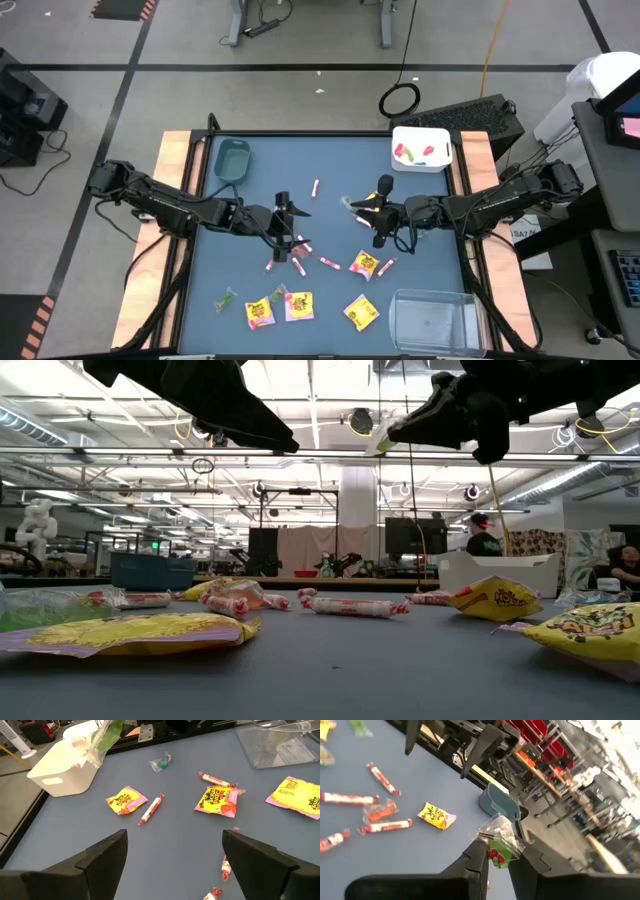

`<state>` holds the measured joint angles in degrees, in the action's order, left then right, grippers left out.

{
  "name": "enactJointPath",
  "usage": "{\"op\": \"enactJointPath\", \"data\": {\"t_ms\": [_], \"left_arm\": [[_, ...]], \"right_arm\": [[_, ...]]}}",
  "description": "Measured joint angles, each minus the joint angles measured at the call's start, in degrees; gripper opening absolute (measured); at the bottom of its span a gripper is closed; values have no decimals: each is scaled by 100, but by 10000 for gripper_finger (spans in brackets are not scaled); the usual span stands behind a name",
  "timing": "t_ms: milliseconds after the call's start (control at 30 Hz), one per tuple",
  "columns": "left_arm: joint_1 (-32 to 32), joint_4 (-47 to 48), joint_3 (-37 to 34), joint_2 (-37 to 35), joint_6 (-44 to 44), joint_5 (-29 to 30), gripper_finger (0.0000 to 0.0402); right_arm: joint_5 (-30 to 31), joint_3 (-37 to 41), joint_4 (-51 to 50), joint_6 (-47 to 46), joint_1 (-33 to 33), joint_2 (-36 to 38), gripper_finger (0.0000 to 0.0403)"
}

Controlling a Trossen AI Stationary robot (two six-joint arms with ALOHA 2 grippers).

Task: Sort candy
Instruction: Put the green gummy into the white bin

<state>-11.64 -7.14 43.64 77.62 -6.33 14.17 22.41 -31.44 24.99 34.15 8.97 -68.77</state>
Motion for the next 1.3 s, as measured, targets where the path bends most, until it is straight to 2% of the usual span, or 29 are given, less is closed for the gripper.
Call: {"op": "enactJointPath", "data": {"t_ms": [233, 500, 833, 1167, 1300], "left_arm": [[0, 0, 0, 0, 2, 0, 328], [0, 2, 0, 0, 105, 0, 328], [0, 7, 0, 0, 291, -44, 328], [0, 9, 0, 0, 299, -46, 329], [0, 16, 0, 0, 299, -46, 329]], "right_arm": [[0, 0, 0, -1299, 0, 0, 57], [0, 0, 0, -3580, 0, 0, 57], [2, -2, 11, -5656, 0, 0, 57], [165, -2, 33, -5668, -29, 0, 57], [348, -12, -332, -5547, -415, 124, 57]]}}
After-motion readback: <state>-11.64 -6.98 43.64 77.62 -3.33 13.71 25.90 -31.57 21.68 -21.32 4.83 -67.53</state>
